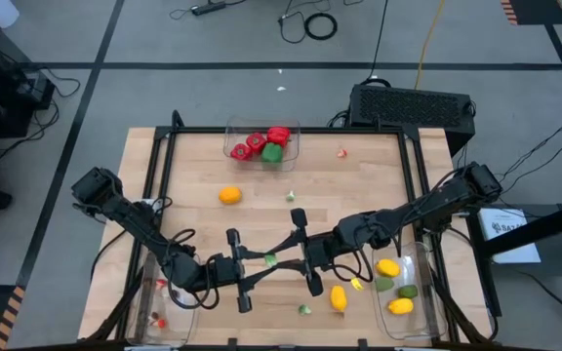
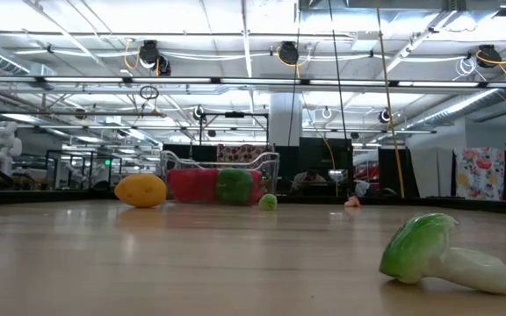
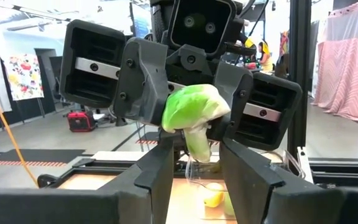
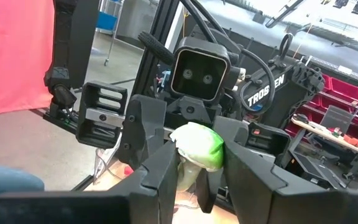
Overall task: Sort produce into baskets
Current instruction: Put the green mushroom into the bottom left transparent bin
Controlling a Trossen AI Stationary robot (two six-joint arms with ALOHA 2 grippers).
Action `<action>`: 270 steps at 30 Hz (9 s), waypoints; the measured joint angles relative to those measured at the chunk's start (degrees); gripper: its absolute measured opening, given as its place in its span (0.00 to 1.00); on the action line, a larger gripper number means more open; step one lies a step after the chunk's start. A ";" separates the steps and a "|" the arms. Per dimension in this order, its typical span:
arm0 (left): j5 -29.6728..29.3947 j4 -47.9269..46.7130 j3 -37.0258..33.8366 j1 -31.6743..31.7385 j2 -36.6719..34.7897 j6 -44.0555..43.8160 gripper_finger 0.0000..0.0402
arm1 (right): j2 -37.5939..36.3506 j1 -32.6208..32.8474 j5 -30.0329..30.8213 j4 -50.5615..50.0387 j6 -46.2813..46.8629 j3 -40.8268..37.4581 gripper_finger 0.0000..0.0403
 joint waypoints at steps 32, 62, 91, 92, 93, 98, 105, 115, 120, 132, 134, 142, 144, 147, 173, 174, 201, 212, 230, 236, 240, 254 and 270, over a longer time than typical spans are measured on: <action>-4.70 1.90 0.02 -1.03 0.00 2.23 0.34 | 0.00 -0.02 0.24 -0.35 -0.13 -0.01 0.29; -4.61 0.61 0.07 -1.09 -0.02 2.40 0.14 | 0.00 0.39 2.40 -2.65 2.20 -0.09 0.46; -8.47 -59.58 0.07 -20.78 -18.29 -36.81 0.14 | -9.28 1.14 7.71 -28.96 11.76 -0.05 0.87; -5.52 -64.71 0.07 -22.04 -19.68 -43.30 0.14 | -9.40 1.14 7.66 -29.86 12.17 -0.05 0.87; -2.32 -69.51 0.07 -23.14 -21.07 -49.51 0.14 | -9.48 1.14 7.52 -29.99 12.48 -0.05 0.87; 13.99 -87.04 0.07 -26.81 -24.70 -72.66 0.14 | -9.55 1.07 7.46 -30.20 12.52 -0.05 0.87; 27.98 -98.69 0.07 -30.08 -24.78 -89.28 0.14 | -9.55 0.96 7.45 -30.38 12.52 -0.05 0.87; 30.87 -101.00 0.07 -30.73 -15.74 -91.62 0.14 | -9.55 0.96 7.48 -33.56 15.43 -0.05 0.87; 34.58 -101.01 0.04 -30.73 -11.13 -92.15 0.15 | -9.55 0.56 7.47 -35.49 16.21 -0.04 0.87; 39.02 -98.58 0.08 -30.67 -10.17 -95.18 0.36 | -8.38 8.30 7.28 -49.29 34.75 -0.03 0.87; 40.96 -98.64 0.56 -30.28 -10.57 -95.53 0.37 | -7.18 11.66 7.44 -48.28 39.77 -0.03 0.87; 34.93 -98.55 4.49 -29.15 -11.98 -95.09 0.37 | 2.30 22.20 13.35 -44.56 58.18 0.08 0.80; 31.06 -98.42 5.23 -28.61 -11.98 -92.79 0.37 | 4.64 22.92 13.40 -43.79 62.21 0.06 0.78; 26.39 -98.49 5.54 -27.77 -11.98 -89.37 0.37 | 8.27 22.84 12.69 -42.68 66.24 0.06 0.75; 15.77 -98.51 5.55 -21.51 -11.94 -77.91 0.37 | 25.09 18.99 8.97 -50.30 65.51 9.56 0.52; 15.41 -98.52 5.55 -21.51 -11.93 -77.44 0.37 | 25.09 19.02 9.00 -49.80 65.11 9.56 0.52; 12.36 -98.54 5.57 -21.55 -11.91 -76.59 0.37 | 27.87 18.80 10.00 -47.97 63.51 9.63 0.41; 11.98 -98.53 5.57 -21.55 -11.91 -76.57 0.37 | 27.93 18.71 10.25 -47.94 62.54 9.61 0.23; 10.64 -98.53 5.57 -21.55 -11.91 -76.58 0.37 | 28.15 18.64 9.72 -48.63 59.25 11.20 0.13; 10.29 -98.47 5.57 -21.55 -11.91 -76.66 0.37 | 28.15 18.60 9.74 -48.79 58.94 11.27 0.11; 6.97 -96.56 5.57 -21.55 -11.91 -76.11 0.37 | 28.15 18.25 8.37 -50.49 57.24 13.62 0.11; -8.40 -65.62 5.57 -18.39 -11.91 -37.14 0.40 | 28.09 10.79 9.03 -63.01 34.85 36.16 0.11; -22.82 -50.07 5.57 -17.48 -12.37 -12.72 0.69 | 27.98 2.82 33.19 -63.30 12.48 51.99 0.11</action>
